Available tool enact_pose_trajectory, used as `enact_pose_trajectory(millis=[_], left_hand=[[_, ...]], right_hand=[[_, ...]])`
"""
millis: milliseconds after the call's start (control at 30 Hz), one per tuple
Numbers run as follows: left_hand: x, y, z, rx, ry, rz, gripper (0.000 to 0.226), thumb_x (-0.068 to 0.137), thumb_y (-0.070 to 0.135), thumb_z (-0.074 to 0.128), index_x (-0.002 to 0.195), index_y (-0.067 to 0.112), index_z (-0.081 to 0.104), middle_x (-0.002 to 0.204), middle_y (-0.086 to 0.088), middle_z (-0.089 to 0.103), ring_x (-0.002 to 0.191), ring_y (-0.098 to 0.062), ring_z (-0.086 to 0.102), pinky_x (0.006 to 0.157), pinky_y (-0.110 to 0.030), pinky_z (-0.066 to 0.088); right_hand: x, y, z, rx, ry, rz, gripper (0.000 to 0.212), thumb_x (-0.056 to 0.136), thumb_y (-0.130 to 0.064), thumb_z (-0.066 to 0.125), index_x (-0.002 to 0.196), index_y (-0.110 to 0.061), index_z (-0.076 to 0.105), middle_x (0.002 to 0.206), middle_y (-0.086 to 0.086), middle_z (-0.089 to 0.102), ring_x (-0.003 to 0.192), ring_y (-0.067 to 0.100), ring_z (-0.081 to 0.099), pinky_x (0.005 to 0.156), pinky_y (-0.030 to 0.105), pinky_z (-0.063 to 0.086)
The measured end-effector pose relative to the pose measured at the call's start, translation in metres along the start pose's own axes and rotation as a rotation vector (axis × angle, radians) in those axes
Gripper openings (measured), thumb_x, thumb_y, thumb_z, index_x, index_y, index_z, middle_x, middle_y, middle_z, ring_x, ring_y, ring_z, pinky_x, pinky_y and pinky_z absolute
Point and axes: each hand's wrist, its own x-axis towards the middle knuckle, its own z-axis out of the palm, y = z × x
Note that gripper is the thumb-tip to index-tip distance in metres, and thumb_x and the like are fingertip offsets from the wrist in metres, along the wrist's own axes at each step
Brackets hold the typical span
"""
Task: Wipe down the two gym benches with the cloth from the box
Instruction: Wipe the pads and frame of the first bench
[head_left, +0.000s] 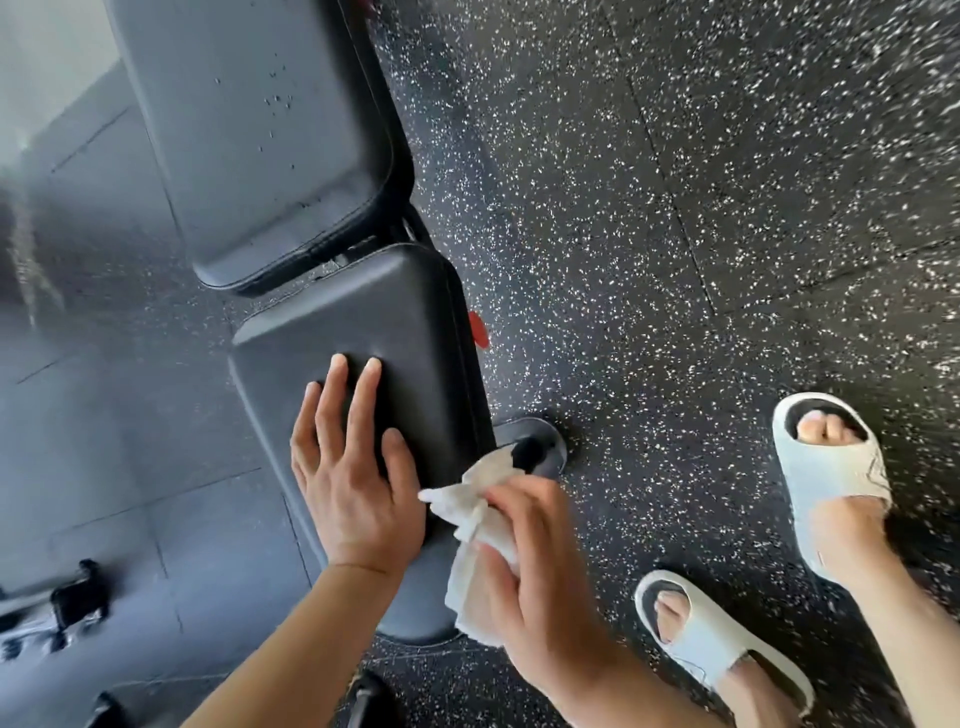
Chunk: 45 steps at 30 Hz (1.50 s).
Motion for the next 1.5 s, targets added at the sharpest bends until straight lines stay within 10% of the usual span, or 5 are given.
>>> enact_pose_trajectory(millis=[400,767,1067,1500], left_hand=[[0.0,0.002,-0.002,0.01,0.001,-0.013,0.056,0.103,0.029,0.038,0.158,0.024,0.047,0.17,0.001,0.034,0.155,-0.033,0.029,0.129,-0.039,0.018],[0.0,0.003,-0.003,-0.018,-0.006,-0.01,0.056,0.101,0.024,0.042,0.156,0.022,0.049,0.168,-0.001,0.037,0.154,-0.034,0.031,0.124,-0.055,0.028],[0.0,-0.003,0.001,-0.005,-0.02,-0.019,0.057,0.102,0.031,0.041,0.159,0.034,0.041,0.171,0.01,0.03,0.157,-0.027,0.027,0.125,-0.052,0.026],[-0.001,-0.002,-0.002,0.067,-0.094,-0.049,0.064,0.097,0.033,0.038,0.16,0.032,0.036,0.172,0.005,0.027,0.158,-0.033,0.026,0.125,-0.057,0.024]], right_hand=[[0.182,-0.019,0.007,0.002,0.191,-0.05,0.027,0.1,-0.01,0.055,0.127,-0.009,0.053,0.119,0.004,0.05,0.107,0.02,0.05,0.097,0.038,0.046],[-0.022,0.002,0.006,-0.024,-0.002,-0.012,0.026,0.103,-0.021,0.05,0.129,-0.015,0.05,0.132,-0.004,0.045,0.12,0.023,0.051,0.102,0.04,0.046],[0.187,-0.031,0.007,-0.313,0.117,-0.215,0.026,0.097,-0.018,0.05,0.118,-0.008,0.061,0.119,0.008,0.052,0.103,0.026,0.047,0.091,0.044,0.045],[0.161,-0.047,-0.04,-0.579,-0.487,-0.458,0.03,0.088,-0.01,0.069,0.118,-0.012,0.072,0.11,0.009,0.063,0.091,0.031,0.052,0.084,0.046,0.049]])
